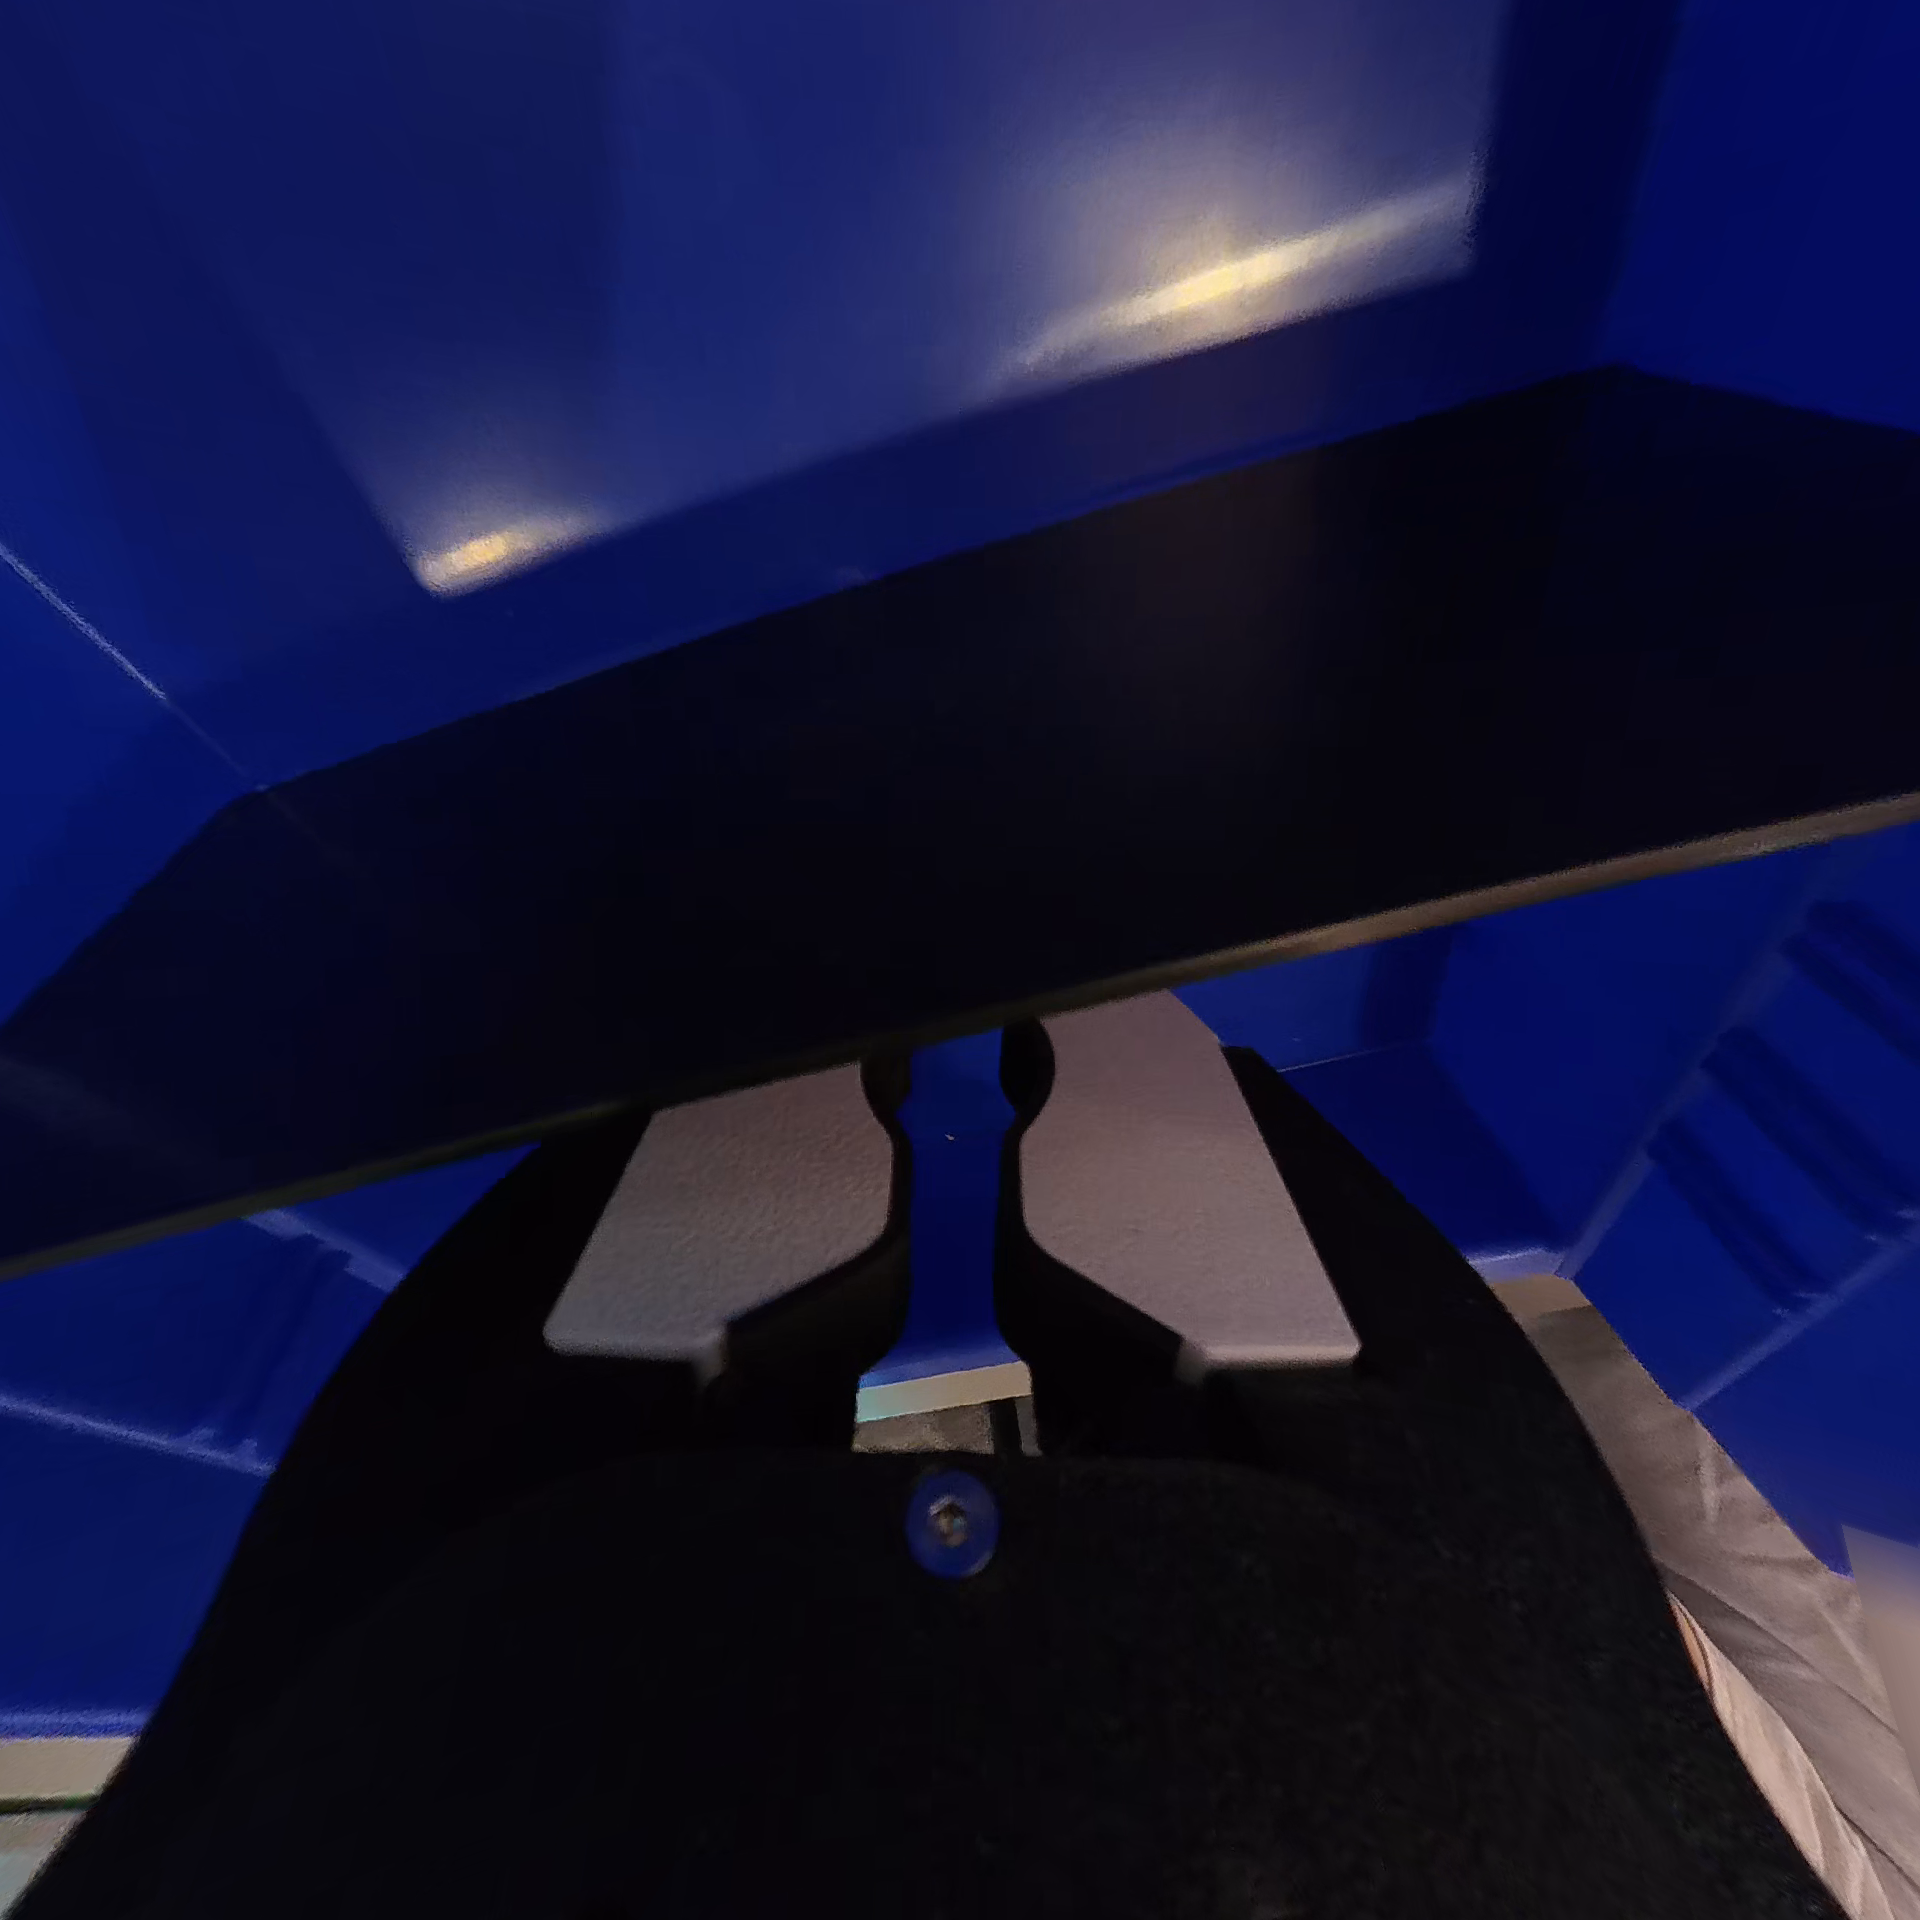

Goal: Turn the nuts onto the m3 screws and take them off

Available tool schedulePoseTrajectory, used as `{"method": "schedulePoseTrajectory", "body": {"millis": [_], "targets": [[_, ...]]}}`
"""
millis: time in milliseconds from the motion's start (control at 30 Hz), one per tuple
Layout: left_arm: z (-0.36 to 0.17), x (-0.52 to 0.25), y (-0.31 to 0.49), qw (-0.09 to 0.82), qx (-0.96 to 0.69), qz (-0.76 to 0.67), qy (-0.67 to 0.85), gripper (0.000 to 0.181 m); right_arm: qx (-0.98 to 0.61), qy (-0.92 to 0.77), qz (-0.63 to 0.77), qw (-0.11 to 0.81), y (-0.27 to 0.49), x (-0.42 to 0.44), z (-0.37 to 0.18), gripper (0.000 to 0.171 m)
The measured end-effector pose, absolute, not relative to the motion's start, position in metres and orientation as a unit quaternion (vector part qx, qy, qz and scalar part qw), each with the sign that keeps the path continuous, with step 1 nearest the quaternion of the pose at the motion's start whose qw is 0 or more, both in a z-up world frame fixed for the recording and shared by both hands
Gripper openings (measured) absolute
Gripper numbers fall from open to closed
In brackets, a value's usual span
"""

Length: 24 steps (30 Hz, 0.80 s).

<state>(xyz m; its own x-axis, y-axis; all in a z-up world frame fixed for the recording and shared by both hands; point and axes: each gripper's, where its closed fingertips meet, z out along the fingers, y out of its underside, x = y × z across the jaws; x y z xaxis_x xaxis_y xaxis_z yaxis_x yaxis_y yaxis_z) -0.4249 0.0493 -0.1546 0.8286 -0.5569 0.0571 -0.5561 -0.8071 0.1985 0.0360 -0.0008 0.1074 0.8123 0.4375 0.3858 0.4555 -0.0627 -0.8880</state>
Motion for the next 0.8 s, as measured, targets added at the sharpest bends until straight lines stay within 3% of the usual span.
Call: {"method": "schedulePoseTrajectory", "body": {"millis": [800], "targets": [[-0.1548, -0.4269, 0.0499, 0.097, 0.948, -0.012, -0.302, 0.006, -0.734, -0.312, -0.014, 0.603, -0.0011, 0.0364, 0.1037, 0.028]]}}
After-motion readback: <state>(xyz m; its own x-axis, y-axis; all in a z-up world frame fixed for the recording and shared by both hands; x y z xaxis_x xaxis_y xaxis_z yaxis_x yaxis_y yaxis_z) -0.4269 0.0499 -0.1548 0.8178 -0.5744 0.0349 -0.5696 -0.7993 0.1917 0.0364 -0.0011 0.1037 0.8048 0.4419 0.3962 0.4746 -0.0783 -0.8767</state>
